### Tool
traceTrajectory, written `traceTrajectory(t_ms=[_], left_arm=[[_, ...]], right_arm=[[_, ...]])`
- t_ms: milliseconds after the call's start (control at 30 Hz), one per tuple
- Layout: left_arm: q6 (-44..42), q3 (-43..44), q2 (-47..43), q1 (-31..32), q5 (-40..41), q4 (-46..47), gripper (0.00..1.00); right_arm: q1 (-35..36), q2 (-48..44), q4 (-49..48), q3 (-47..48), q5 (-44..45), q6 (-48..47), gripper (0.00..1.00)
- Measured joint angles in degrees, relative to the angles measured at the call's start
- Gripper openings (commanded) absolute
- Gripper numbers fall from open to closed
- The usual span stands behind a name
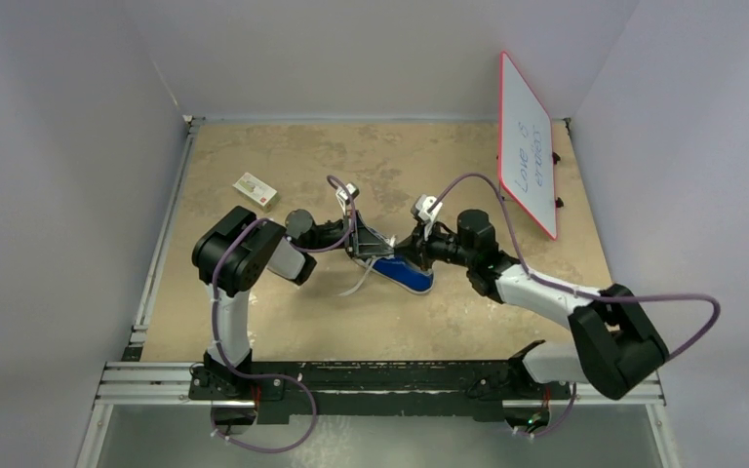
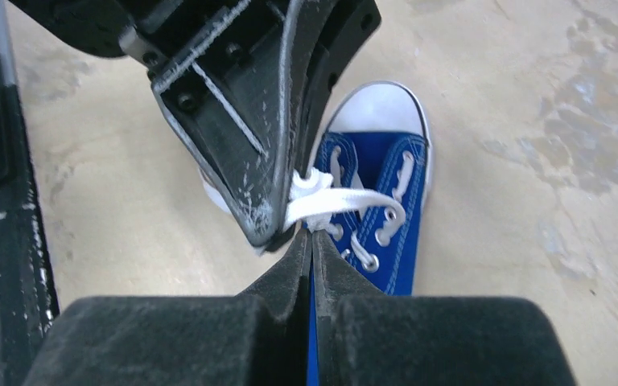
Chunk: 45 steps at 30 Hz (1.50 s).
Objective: Tie the shoes
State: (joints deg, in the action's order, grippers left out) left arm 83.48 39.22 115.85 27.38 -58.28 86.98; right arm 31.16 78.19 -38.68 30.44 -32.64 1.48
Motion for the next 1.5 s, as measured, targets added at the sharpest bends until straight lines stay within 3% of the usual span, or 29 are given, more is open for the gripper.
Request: traceTrajectory(t_ms=[233, 533, 600, 833, 1067, 1200, 1400, 1500], left_arm=[[-0.15, -0.04, 0.07, -0.37, 0.31, 0.00, 0.08], [-3.89, -2.25, -0.42, -0.37, 2.01, -0.85, 0.36], [-8.35, -3.41, -2.86, -0.37, 3.87, -5.60, 0.40], [-36.48, -2.34, -21.73, -0.24, 17.55, -44.02, 0.43], [-46.82, -2.23, -23.71, 0.22, 26.47, -63.14, 0.44], [-48.24, -2.82, -25.03, 0.59, 30.75, -67.93, 0.43], [-47.95, -3.58, -25.51, 1.64, 34.53, -67.87, 0.43], [-47.50, -3.58, -25.44, 2.32, 34.86, -67.54, 0.51]], right_arm=[[-0.11, -4.72, 25.55, 6.75, 6.29, -9.88, 0.00], [-0.96, -3.85, 45.99, 18.43, 13.81, -17.59, 0.00], [-0.96, -3.54, 48.50, 21.33, 15.74, -18.78, 0.00], [-0.96, 0.96, 57.22, 30.45, 21.29, -22.88, 0.00], [-0.96, 3.41, 66.73, 37.22, 25.86, -24.79, 0.00], [-0.96, 4.50, 72.52, 43.21, 27.21, -24.35, 0.00], [-0.96, 8.28, 79.34, 49.05, 31.21, -22.47, 0.00], [-0.96, 9.64, 79.91, 48.94, 33.24, -21.77, 0.00]])
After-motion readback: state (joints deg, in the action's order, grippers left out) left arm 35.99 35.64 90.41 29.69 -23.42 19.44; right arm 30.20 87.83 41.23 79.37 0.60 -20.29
